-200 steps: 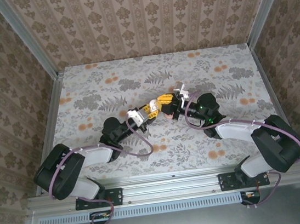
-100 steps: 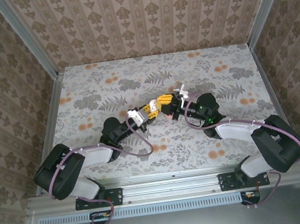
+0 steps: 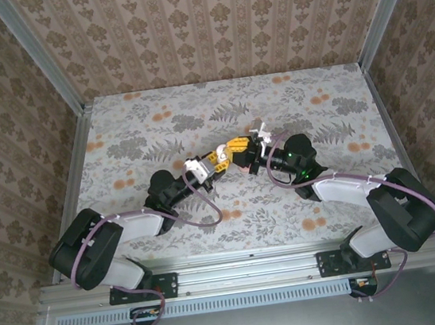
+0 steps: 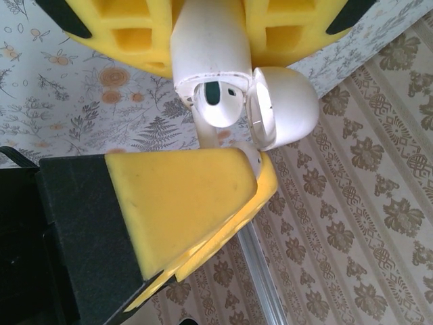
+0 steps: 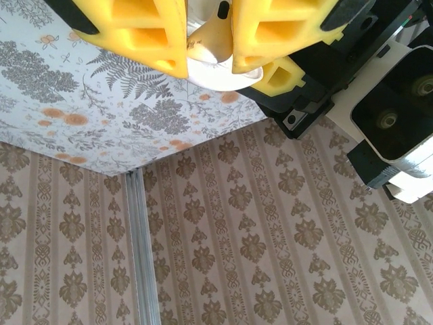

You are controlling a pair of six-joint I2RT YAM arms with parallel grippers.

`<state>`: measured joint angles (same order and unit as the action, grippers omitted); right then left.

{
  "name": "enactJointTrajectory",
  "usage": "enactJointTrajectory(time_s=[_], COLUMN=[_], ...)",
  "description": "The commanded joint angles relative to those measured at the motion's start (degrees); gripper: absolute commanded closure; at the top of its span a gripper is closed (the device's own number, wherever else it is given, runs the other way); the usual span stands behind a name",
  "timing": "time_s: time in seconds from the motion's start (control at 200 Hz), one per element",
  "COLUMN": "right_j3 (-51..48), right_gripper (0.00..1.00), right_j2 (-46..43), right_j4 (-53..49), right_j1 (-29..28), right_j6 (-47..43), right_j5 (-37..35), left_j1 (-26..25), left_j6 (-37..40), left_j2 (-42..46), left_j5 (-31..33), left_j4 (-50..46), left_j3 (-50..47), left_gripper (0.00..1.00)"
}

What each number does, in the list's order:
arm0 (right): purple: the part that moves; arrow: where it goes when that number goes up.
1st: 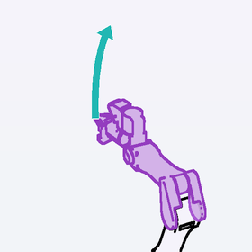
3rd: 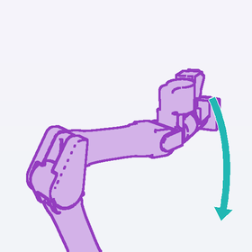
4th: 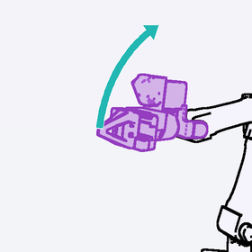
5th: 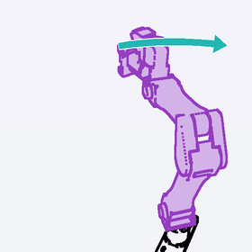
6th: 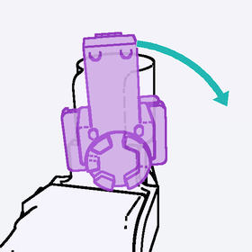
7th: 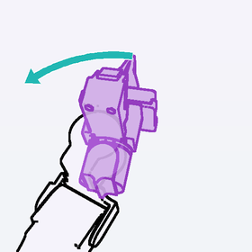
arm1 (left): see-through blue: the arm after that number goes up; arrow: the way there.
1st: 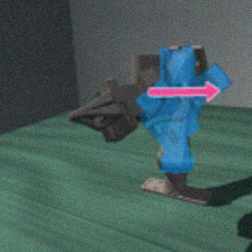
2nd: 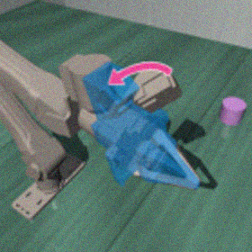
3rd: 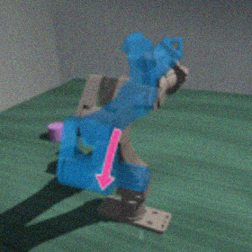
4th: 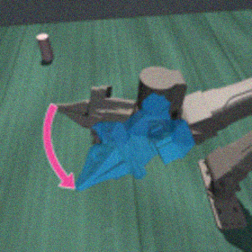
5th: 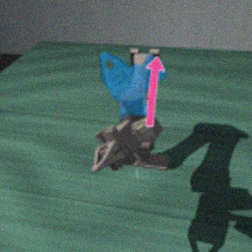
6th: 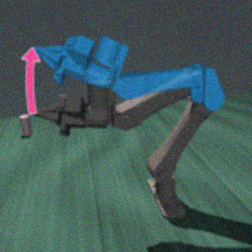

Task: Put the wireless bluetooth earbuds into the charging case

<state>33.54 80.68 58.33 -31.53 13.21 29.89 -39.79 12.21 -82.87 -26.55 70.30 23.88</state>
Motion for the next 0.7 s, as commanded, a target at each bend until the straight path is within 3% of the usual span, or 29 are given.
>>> enactJointTrajectory(time_s=[0.0, 0.315, 0.695], right_j3=[0.9, 1.9, 2.6], right_gripper=[0.81, 0.81, 0.82], right_j2=[-0.5, -2.5, -6.3], right_j4=[-3.7, -7.6, -16.3], right_j1=[-2.0, -3.0, -4.5], right_j6=[-0.6, -2.7, 3.2], right_j5=[3.3, 3.7, -8.6], left_j1=[-0.8, -0.9, -0.8], left_j6=[0.3, 0.2, 0.3], left_j2=[0.5, 0.5, 0.5], left_j5=[0.0, 0.0, 0.4], left_j4=[3.3, 3.2, 3.2], left_j3=[2.3, 2.3, 2.3], left_gripper=[1.00, 1.00, 1.00])
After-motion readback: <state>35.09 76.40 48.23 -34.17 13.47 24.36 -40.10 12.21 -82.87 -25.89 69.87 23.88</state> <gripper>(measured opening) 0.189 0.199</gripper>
